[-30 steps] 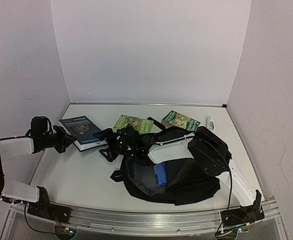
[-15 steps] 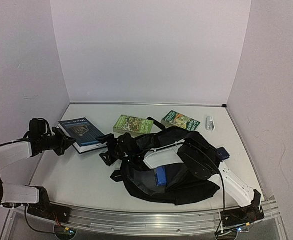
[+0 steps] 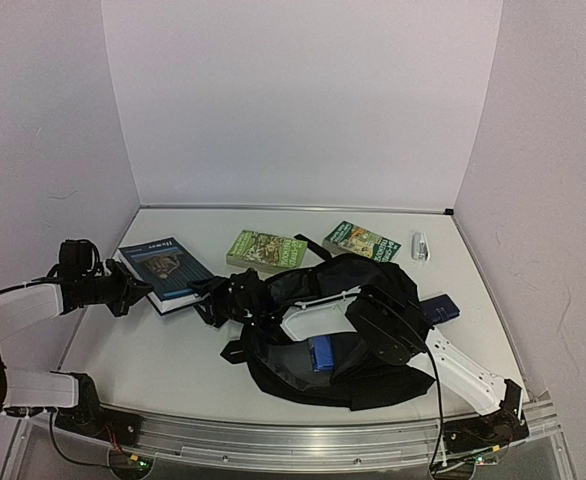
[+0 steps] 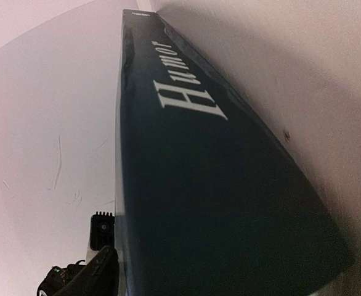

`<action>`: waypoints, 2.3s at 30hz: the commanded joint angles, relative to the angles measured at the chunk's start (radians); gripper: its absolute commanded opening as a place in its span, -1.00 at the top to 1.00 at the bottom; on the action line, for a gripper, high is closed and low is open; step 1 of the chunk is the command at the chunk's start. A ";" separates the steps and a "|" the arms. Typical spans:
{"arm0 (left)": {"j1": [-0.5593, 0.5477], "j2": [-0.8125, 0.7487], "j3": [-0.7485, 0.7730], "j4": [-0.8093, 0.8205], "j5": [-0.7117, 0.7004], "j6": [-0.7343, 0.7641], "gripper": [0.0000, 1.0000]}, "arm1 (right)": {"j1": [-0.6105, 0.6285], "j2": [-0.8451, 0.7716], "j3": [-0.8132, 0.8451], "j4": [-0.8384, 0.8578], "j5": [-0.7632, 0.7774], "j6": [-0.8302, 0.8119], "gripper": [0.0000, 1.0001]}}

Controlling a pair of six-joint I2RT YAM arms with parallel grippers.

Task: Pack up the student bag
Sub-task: Pick up the book from the center of the board.

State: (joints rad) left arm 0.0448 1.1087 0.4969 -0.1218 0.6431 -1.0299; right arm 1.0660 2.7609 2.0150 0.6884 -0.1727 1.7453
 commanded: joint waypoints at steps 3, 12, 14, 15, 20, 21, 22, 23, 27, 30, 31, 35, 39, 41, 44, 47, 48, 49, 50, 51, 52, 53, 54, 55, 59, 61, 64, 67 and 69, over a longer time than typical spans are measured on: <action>0.000 -0.019 0.018 -0.024 0.050 0.030 1.00 | 0.002 -0.065 -0.025 0.114 0.046 -0.068 0.18; 0.000 -0.117 0.068 -0.198 -0.018 0.098 0.30 | 0.002 -0.181 -0.133 0.221 0.119 -0.165 0.53; 0.002 -0.151 0.117 -0.283 -0.061 0.143 -0.06 | 0.002 -0.214 -0.161 0.229 0.131 -0.212 0.55; 0.002 -0.168 0.138 -0.328 -0.084 0.161 -0.23 | 0.002 -0.234 -0.172 0.230 0.135 -0.236 0.57; 0.001 -0.231 0.273 -0.485 -0.166 0.255 -0.82 | 0.003 -0.335 -0.217 0.226 0.144 -0.382 0.63; 0.001 -0.235 0.305 -0.506 -0.174 0.274 -0.86 | 0.003 -0.354 -0.225 0.223 0.144 -0.415 0.64; 0.001 -0.237 0.330 -0.521 -0.177 0.291 -0.88 | 0.003 -0.379 -0.234 0.214 0.143 -0.442 0.64; 0.001 -0.239 0.353 -0.535 -0.179 0.306 -0.90 | 0.002 -0.404 -0.244 0.204 0.142 -0.468 0.64; 0.001 -0.246 0.451 -0.576 -0.181 0.373 -0.94 | 0.001 -0.514 -0.315 0.148 0.149 -0.594 0.64; 0.002 -0.250 0.494 -0.579 -0.160 0.421 -0.96 | -0.004 -0.611 -0.387 0.110 0.151 -0.670 0.64; 0.002 -0.252 0.500 -0.569 -0.134 0.444 -0.97 | -0.011 -0.649 -0.416 0.097 0.132 -0.696 0.64; 0.001 -0.266 0.496 -0.547 -0.061 0.545 -0.97 | -0.065 -0.773 -0.523 0.029 0.026 -0.762 0.64; 0.001 -0.261 0.471 -0.528 0.047 0.611 -0.98 | -0.135 -0.912 -0.646 -0.074 -0.096 -0.849 0.64; 0.000 -0.225 0.474 -0.538 0.093 0.631 -0.97 | -0.179 -0.963 -0.699 -0.128 -0.181 -0.878 0.65; -0.001 -0.167 0.479 -0.521 0.184 0.643 -0.96 | -0.256 -1.025 -0.760 -0.200 -0.348 -0.905 0.64; -0.009 -0.141 0.465 -0.453 0.242 0.631 -0.97 | -0.297 -1.082 -0.820 -0.237 -0.478 -0.961 0.63; -0.018 -0.127 0.462 -0.429 0.258 0.626 -0.98 | -0.304 -1.100 -0.840 -0.240 -0.524 -0.968 0.63; -0.030 -0.107 0.463 -0.411 0.270 0.622 -0.98 | -0.311 -1.116 -0.859 -0.240 -0.569 -0.971 0.64; -0.049 -0.084 0.471 -0.405 0.271 0.623 -0.98 | -0.316 -1.127 -0.873 -0.239 -0.608 -0.971 0.64; -0.089 -0.061 0.483 -0.404 0.265 0.631 -0.98 | -0.318 -1.137 -0.885 -0.240 -0.641 -0.970 0.64; -0.124 -0.041 0.493 -0.404 0.250 0.637 -0.98 | -0.319 -1.146 -0.895 -0.239 -0.677 -0.970 0.64; -0.157 -0.017 0.503 -0.404 0.230 0.645 -0.98 | -0.319 -1.153 -0.906 -0.238 -0.707 -0.971 0.64; -0.174 0.003 0.511 -0.399 0.228 0.648 -0.98 | -0.319 -1.160 -0.915 -0.236 -0.731 -0.970 0.65; -0.190 0.023 0.518 -0.394 0.229 0.650 -0.98 | -0.319 -1.167 -0.922 -0.235 -0.755 -0.970 0.65; -0.205 0.073 0.544 -0.393 0.237 0.655 -0.98 | -0.319 -1.181 -0.945 -0.231 -0.819 -0.959 0.69; -0.206 0.070 0.546 -0.394 0.236 0.660 -0.98 | -0.319 -1.185 -0.949 -0.231 -0.834 -0.955 0.70; -0.206 0.052 0.527 -0.368 0.281 0.652 -0.98 | -0.319 -1.188 -0.955 -0.228 -0.849 -0.954 0.69; -0.206 0.051 0.497 -0.331 0.393 0.629 -0.99 | -0.319 -1.181 -0.954 -0.215 -0.865 -0.951 0.69; -0.207 0.049 0.475 -0.317 0.457 0.620 -0.99 | -0.319 -1.178 -0.950 -0.199 -0.879 -0.946 0.70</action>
State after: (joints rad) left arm -0.1582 1.1859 0.9871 -0.5143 0.9406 -0.3956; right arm 0.7471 1.6234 1.0573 0.3940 -0.9849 0.8043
